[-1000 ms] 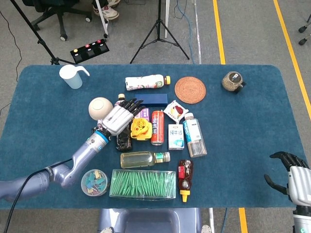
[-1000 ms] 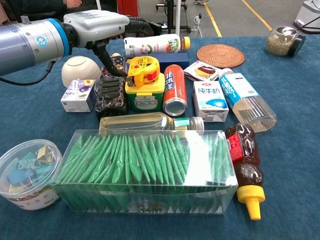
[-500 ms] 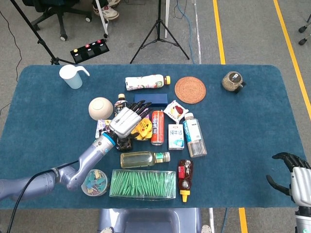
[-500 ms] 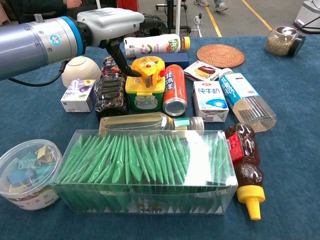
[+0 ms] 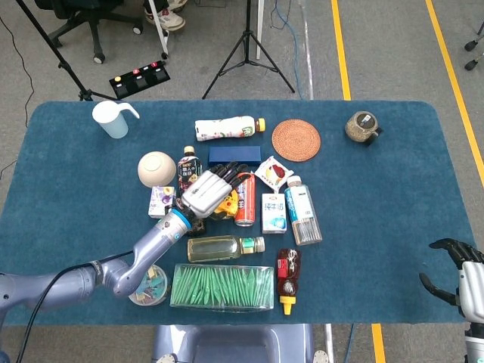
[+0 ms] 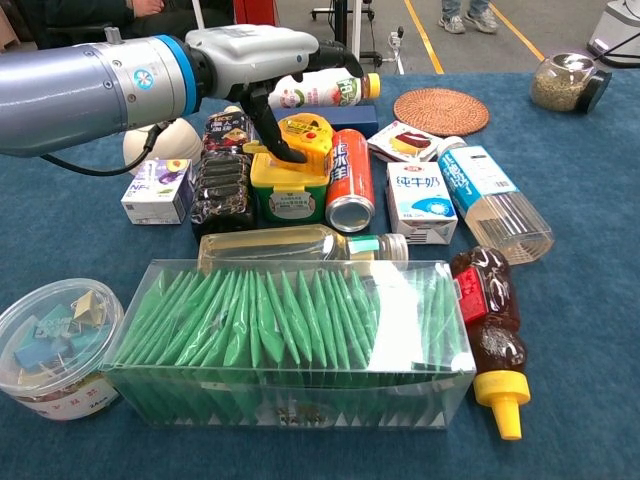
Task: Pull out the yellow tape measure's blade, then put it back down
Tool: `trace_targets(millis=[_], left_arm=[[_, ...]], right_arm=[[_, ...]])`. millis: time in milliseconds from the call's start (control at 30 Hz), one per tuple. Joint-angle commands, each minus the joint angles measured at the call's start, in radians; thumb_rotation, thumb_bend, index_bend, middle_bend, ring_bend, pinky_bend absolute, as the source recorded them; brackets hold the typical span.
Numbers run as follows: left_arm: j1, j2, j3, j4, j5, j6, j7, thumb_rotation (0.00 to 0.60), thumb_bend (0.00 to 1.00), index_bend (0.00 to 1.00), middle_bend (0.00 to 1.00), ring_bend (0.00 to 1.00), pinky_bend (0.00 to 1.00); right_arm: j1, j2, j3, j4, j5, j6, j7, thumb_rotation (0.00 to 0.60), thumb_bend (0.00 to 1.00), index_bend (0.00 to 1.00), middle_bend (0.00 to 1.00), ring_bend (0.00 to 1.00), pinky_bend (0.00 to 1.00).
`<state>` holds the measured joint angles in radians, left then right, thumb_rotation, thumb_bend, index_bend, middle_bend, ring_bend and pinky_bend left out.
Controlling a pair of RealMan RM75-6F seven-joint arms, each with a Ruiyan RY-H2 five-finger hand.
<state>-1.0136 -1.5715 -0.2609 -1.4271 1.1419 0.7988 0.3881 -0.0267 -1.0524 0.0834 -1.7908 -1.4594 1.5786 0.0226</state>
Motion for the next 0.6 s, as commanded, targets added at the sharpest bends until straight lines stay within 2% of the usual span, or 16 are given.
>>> trace_targets(millis=[33, 233, 433, 600], left_arm=[[-0.011, 0.012, 0.000, -0.010, -0.028, -0.015, 0.014, 0.600, 0.18, 0.08, 0.05, 0.00, 0.17], [-0.032, 0.051, 0.012, -0.031, -0.082, -0.053, 0.042, 0.600, 0.18, 0.08, 0.05, 0.00, 0.17], [-0.048, 0.049, 0.019, -0.021, -0.122, -0.052, 0.053, 0.600, 0.18, 0.08, 0.05, 0.00, 0.17], [-0.063, 0.044, 0.024, -0.004, -0.148, -0.061, 0.051, 0.600, 0.18, 0.13, 0.05, 0.01, 0.19]], right_arm=[[-0.001, 0.001, 0.001, 0.002, 0.003, -0.001, 0.003, 0.600, 0.23, 0.33, 0.33, 0.28, 0.27], [0.002, 0.004, 0.004, 0.000, 0.005, -0.007, 0.002, 0.600, 0.23, 0.34, 0.33, 0.28, 0.28], [0.002, 0.003, 0.003, -0.002, 0.010, -0.011, -0.002, 0.600, 0.23, 0.33, 0.33, 0.28, 0.28], [0.001, 0.005, 0.005, -0.007, 0.013, -0.009, -0.009, 0.600, 0.23, 0.33, 0.33, 0.28, 0.28]])
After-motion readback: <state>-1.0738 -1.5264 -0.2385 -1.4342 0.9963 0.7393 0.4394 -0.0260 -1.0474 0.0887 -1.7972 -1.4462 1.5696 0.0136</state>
